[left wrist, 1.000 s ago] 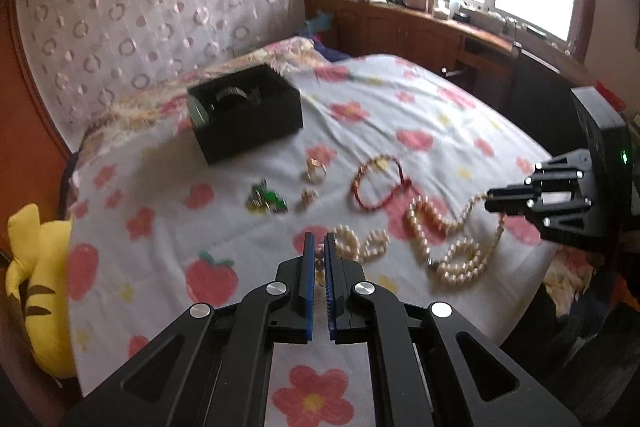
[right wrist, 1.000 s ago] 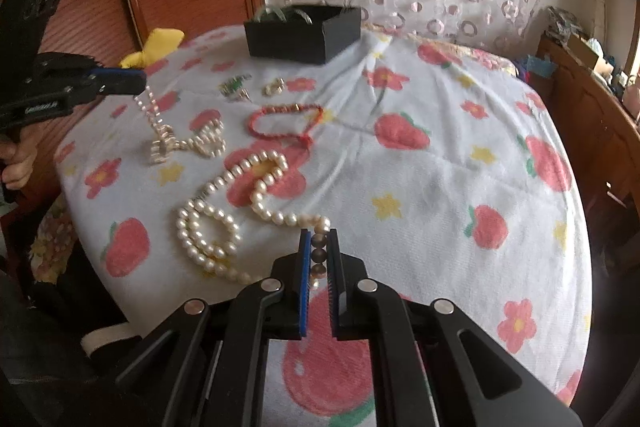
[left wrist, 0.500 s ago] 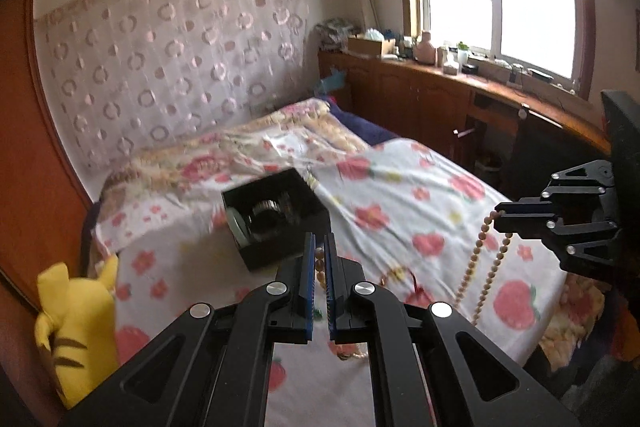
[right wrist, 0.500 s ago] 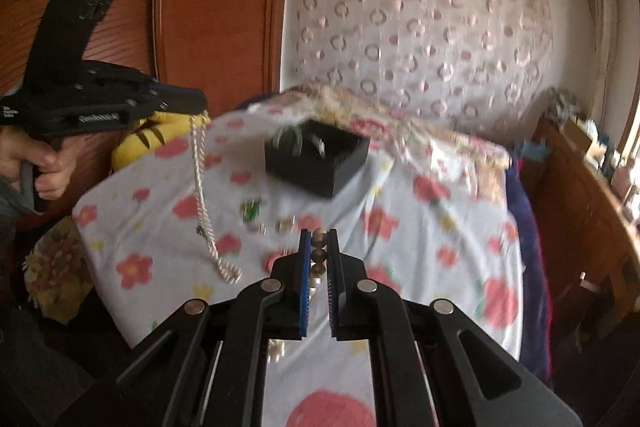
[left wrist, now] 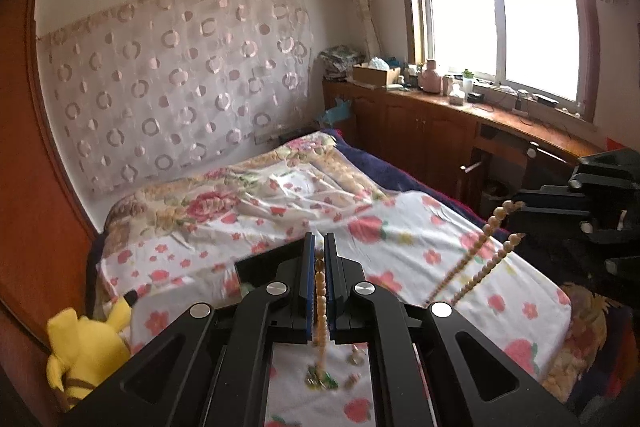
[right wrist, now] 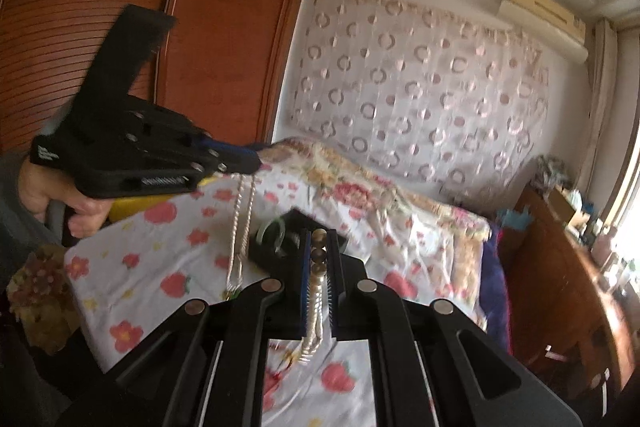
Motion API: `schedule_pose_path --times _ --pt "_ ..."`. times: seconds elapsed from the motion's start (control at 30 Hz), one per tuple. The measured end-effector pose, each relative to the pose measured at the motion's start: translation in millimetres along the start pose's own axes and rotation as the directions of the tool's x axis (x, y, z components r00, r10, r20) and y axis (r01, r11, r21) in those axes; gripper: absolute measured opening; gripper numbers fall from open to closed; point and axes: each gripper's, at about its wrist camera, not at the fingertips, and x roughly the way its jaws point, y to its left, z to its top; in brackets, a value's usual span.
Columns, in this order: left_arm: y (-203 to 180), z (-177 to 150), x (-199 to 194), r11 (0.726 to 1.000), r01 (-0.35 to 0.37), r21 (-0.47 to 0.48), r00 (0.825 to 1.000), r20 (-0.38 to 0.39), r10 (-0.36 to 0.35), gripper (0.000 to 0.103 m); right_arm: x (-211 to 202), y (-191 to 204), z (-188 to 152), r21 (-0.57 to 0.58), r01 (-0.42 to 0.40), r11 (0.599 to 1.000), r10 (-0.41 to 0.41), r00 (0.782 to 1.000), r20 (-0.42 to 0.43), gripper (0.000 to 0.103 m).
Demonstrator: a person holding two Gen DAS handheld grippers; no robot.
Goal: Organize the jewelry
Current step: 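Lower the pearl necklace into the box with left tool while right tool lifts long necklace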
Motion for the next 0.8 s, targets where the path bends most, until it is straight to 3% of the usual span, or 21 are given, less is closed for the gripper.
schedule_pose_path --times 0.43,0.8 --pt "48.1 45.2 66.9 0.998 -0.046 -0.042 0.999 -0.030 0.045 0.004 33.4 -16.1 69.6 -0.052 0.006 0.999 -0.002 0.998 0.064 0.008" --pt "92.0 8.9 139.2 0.993 -0.038 -0.110 0.991 -0.130 0.023 0.004 100.5 -30.7 87.7 -0.059 -0.011 0.998 0.013 1.000 0.027 0.008"
